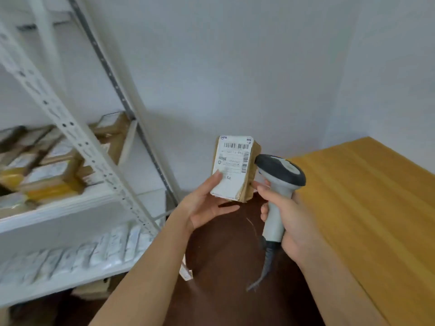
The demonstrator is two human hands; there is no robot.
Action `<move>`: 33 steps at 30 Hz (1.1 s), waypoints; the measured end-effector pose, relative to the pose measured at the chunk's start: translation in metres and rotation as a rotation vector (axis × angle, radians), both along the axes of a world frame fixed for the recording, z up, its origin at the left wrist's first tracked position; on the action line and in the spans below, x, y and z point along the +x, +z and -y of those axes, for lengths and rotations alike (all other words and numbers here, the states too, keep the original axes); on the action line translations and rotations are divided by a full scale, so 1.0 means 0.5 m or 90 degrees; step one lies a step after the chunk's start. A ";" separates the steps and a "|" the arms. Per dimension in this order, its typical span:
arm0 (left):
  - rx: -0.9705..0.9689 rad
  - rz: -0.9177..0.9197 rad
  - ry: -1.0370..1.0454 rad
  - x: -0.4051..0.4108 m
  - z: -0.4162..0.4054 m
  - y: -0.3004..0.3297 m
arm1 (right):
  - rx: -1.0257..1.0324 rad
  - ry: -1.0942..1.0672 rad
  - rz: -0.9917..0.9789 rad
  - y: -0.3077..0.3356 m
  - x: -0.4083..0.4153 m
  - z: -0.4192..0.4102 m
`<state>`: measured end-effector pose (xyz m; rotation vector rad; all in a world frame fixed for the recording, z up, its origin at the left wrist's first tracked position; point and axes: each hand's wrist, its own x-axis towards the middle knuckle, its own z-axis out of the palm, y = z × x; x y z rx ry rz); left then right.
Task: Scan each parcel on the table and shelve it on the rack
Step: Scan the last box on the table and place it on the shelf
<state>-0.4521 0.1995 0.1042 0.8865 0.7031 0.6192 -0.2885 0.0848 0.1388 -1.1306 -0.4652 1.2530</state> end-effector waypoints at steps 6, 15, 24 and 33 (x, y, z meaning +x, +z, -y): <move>0.055 0.019 0.184 -0.378 0.127 0.074 | 0.027 0.182 -0.009 0.049 -0.332 0.024; 0.044 0.055 0.366 -0.727 0.197 0.045 | -0.003 0.379 0.038 0.034 -0.663 -0.023; -0.025 0.024 0.575 -0.988 0.046 0.019 | -0.014 0.457 0.055 0.004 -0.939 -0.246; -0.005 0.058 0.699 -1.285 0.009 0.027 | -0.020 0.547 0.060 0.022 -1.261 -0.347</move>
